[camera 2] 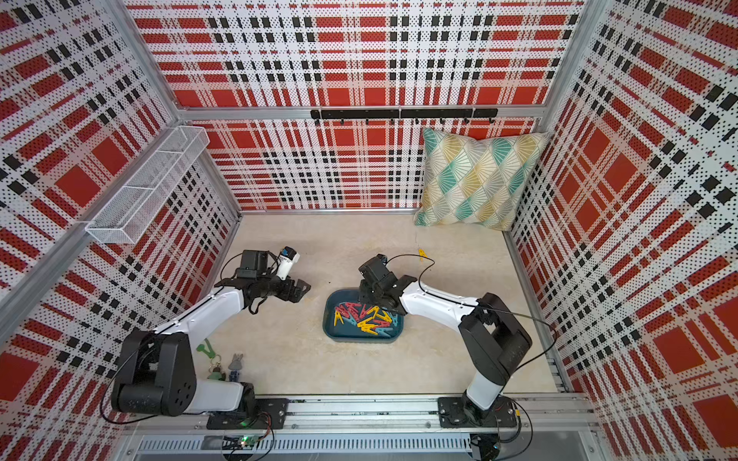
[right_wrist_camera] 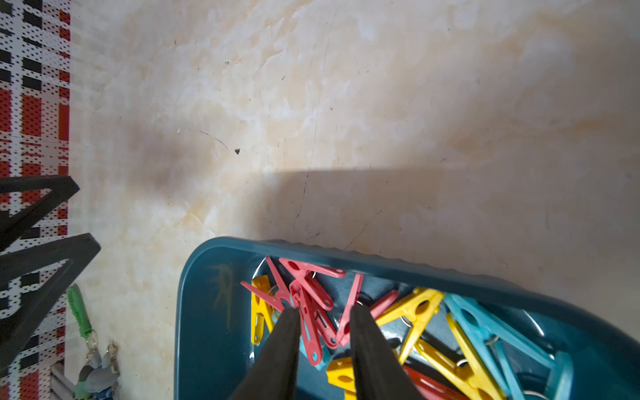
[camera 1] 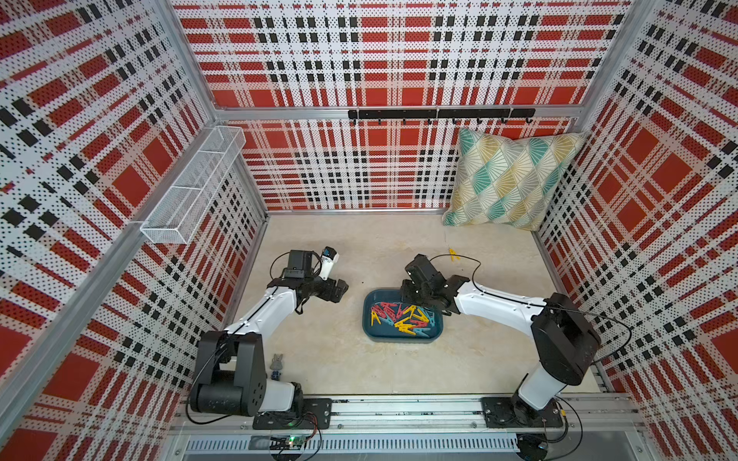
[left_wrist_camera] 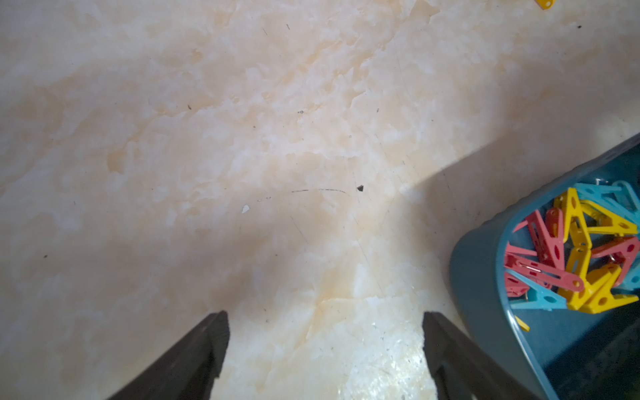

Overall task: Take the clothespins out of the storage box
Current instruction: Pick up the clothespin from the storage box.

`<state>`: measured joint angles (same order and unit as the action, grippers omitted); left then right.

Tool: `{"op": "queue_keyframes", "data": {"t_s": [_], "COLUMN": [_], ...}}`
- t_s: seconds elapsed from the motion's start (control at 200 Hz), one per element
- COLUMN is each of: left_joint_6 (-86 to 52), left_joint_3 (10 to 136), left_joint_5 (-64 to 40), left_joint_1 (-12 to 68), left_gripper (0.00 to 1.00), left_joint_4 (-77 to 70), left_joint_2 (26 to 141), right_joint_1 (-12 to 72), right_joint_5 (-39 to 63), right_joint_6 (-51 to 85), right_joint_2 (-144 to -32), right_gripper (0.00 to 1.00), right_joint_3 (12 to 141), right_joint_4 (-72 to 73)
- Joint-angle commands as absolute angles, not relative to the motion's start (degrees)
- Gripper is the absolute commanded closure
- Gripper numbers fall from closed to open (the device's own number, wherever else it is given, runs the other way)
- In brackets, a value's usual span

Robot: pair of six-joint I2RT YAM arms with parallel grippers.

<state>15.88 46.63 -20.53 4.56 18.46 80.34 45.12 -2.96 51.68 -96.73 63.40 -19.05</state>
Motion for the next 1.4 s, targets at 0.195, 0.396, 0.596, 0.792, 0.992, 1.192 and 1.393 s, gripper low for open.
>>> {"op": "queue_keyframes", "data": {"t_s": [0.195,0.396,0.596,0.792,0.992,1.192,1.393], "left_joint_6": [16.31,16.29,16.35,16.27,16.35,16.35,16.43], "left_joint_3": [46.01,45.99,46.02,46.01,46.03,46.00,45.92], "left_joint_5": [-20.74,-20.74,-20.92,-20.83,-20.83,-20.83,-20.83], "left_joint_1": [4.79,4.81,4.83,4.83,4.83,4.86,4.81], "left_gripper": [0.07,0.07,0.07,0.07,0.07,0.07,0.07], "left_joint_4": [17.67,17.71,17.75,17.69,17.69,17.70,17.73], "left_joint_2": [80.64,80.33,80.40,80.33,80.32,80.33,80.32], "right_joint_1": [47.03,48.52,48.52,48.52,48.51,48.67,49.04], "right_joint_5": [-4.59,-6.83,-8.40,-8.69,-8.65,-8.70,-9.19], "right_joint_6": [47.02,46.31,47.02,47.55,47.29,47.29,47.63], "right_joint_2": [-103.36,-107.37,-108.69,-110.44,-112.15,-113.40,-113.46], "right_gripper": [0.67,0.68,0.69,0.69,0.71,0.73,0.73], "right_joint_3": [68.81,73.12,73.56,74.00,75.03,75.59,75.41], "right_joint_4": [-27.62,-30.41,-31.07,-30.99,-30.35,-30.59,-31.37]}}
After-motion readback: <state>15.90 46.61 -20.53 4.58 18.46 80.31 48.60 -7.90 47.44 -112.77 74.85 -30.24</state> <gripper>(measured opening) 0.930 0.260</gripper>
